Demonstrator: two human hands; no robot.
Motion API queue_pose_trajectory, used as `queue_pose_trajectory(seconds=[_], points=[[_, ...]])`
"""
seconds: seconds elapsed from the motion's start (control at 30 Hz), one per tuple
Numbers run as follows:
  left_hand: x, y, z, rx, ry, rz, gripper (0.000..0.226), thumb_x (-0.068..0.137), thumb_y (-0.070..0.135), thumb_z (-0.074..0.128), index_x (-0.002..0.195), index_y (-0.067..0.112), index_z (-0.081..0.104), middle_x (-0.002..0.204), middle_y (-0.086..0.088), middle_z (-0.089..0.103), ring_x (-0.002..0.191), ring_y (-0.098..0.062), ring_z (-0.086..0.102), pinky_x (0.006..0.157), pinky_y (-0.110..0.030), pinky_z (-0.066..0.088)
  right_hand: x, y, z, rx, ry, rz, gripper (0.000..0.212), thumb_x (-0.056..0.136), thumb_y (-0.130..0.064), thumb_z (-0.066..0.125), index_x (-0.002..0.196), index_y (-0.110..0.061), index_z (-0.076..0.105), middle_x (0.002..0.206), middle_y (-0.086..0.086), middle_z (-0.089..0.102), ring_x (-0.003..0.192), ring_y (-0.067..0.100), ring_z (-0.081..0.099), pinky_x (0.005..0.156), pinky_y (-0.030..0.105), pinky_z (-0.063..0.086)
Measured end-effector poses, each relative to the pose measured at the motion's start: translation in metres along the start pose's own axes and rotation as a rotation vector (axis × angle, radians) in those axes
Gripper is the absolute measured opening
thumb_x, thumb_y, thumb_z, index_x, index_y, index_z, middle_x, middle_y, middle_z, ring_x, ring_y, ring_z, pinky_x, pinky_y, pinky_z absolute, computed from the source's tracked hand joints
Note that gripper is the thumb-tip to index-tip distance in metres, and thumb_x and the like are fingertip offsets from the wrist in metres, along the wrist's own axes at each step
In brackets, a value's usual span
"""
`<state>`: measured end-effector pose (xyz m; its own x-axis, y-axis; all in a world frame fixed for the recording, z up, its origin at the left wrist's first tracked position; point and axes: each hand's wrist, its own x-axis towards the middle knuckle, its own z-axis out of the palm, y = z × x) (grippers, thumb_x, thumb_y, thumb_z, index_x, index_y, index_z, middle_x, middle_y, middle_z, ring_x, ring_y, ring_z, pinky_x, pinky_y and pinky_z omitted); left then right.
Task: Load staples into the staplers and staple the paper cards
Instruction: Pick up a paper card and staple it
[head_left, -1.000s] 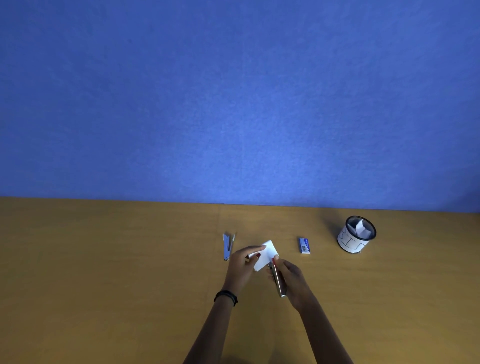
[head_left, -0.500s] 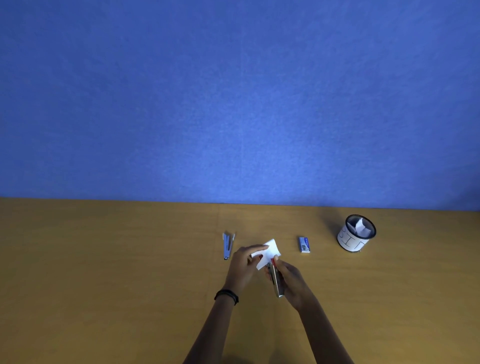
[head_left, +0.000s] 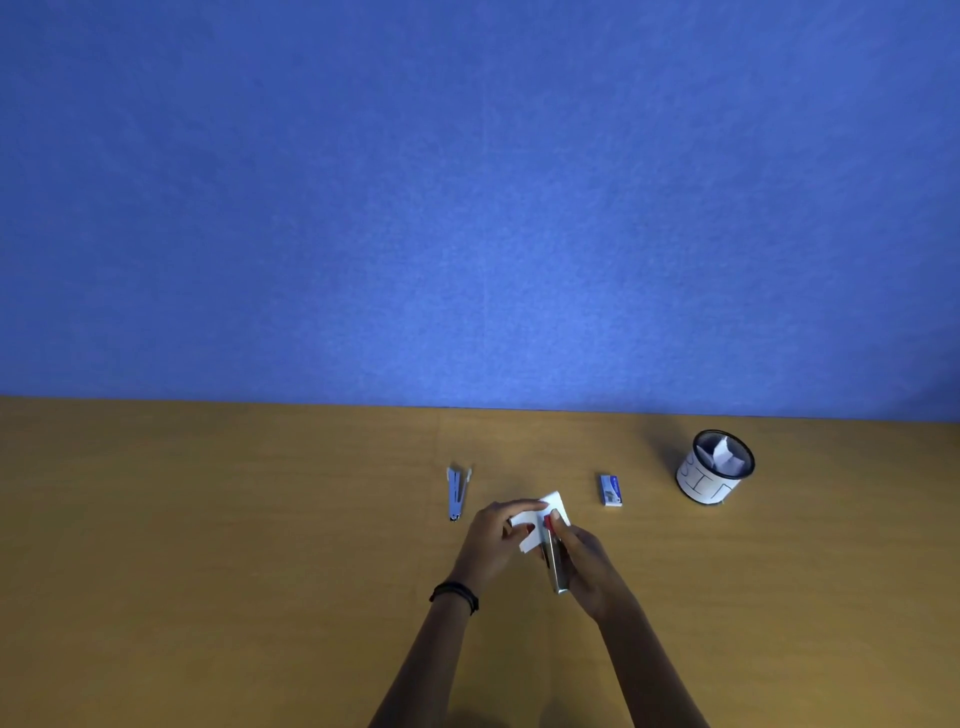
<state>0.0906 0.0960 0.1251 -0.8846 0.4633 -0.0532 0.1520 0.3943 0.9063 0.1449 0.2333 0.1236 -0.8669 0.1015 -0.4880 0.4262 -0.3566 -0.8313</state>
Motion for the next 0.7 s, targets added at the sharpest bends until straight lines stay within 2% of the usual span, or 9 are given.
queue_pose_trajectory(seconds=[0.07, 0.13, 0.2, 0.3, 0.37, 0.53, 0.7], points=[[0.000, 0.000, 0.000, -0.009, -0.016, -0.003, 0.041, 0.087, 0.002, 0.054, 0.117, 0.029, 0.064, 0.113, 0.008, 0.065, 0.092, -0.013, 0.059, 0.071, -0.017, 0.044, 0.000, -0.001, 0.002, -0.003, 0.013, 0.002, 0.044, 0.091, -0.035, 0.054, 0.103, 0.006, 0.066, 0.101, 0.029, 0.066, 0.090, 0.036, 0.062, 0.078, 0.040, 0.050], [0.000, 0.000, -0.001, -0.020, -0.023, 0.004, 0.043, 0.087, 0.002, 0.054, 0.118, 0.030, 0.063, 0.119, 0.007, 0.064, 0.087, -0.008, 0.057, 0.070, -0.009, 0.042, 0.000, -0.001, 0.003, -0.001, 0.023, -0.004, 0.047, 0.091, -0.034, 0.054, 0.104, 0.010, 0.064, 0.098, 0.028, 0.063, 0.083, 0.032, 0.060, 0.072, 0.036, 0.048], [0.001, 0.001, -0.002, -0.026, -0.030, 0.018, 0.043, 0.088, 0.001, 0.053, 0.120, 0.029, 0.062, 0.123, 0.008, 0.063, 0.093, -0.001, 0.056, 0.072, -0.006, 0.041, 0.001, -0.002, 0.004, 0.009, 0.027, -0.003, 0.046, 0.091, -0.032, 0.054, 0.105, 0.011, 0.063, 0.095, 0.025, 0.064, 0.077, 0.027, 0.061, 0.066, 0.031, 0.050], [0.001, 0.000, -0.004, -0.013, -0.044, 0.021, 0.041, 0.093, 0.004, 0.047, 0.122, 0.030, 0.060, 0.125, 0.008, 0.061, 0.111, -0.004, 0.055, 0.086, -0.015, 0.046, 0.003, -0.001, 0.005, 0.014, 0.039, 0.007, 0.043, 0.090, -0.031, 0.056, 0.102, 0.009, 0.065, 0.083, 0.016, 0.069, 0.067, 0.020, 0.065, 0.056, 0.026, 0.052], [0.002, -0.001, -0.004, 0.005, -0.047, 0.021, 0.040, 0.095, 0.005, 0.044, 0.123, 0.029, 0.059, 0.125, 0.007, 0.061, 0.114, -0.007, 0.054, 0.094, -0.024, 0.046, 0.005, 0.002, 0.005, 0.004, 0.058, 0.011, 0.042, 0.089, -0.032, 0.057, 0.098, 0.008, 0.066, 0.075, 0.012, 0.070, 0.061, 0.018, 0.065, 0.052, 0.025, 0.051], [0.004, 0.000, -0.005, -0.040, -0.047, 0.040, 0.039, 0.095, 0.004, 0.045, 0.129, 0.021, 0.055, 0.128, 0.006, 0.059, 0.113, -0.009, 0.056, 0.090, -0.020, 0.046, 0.011, 0.004, 0.005, -0.002, 0.100, -0.002, 0.038, 0.088, -0.032, 0.059, 0.093, 0.004, 0.069, 0.072, 0.011, 0.071, 0.060, 0.017, 0.066, 0.051, 0.025, 0.052], [0.005, -0.001, -0.006, -0.085, -0.009, 0.012, 0.038, 0.092, 0.002, 0.050, 0.127, 0.017, 0.056, 0.125, 0.004, 0.060, 0.110, -0.012, 0.058, 0.088, -0.023, 0.049, 0.017, 0.005, 0.008, -0.003, 0.140, -0.009, 0.037, 0.088, -0.028, 0.061, 0.094, 0.008, 0.067, 0.074, 0.014, 0.070, 0.059, 0.020, 0.065, 0.052, 0.024, 0.052]])
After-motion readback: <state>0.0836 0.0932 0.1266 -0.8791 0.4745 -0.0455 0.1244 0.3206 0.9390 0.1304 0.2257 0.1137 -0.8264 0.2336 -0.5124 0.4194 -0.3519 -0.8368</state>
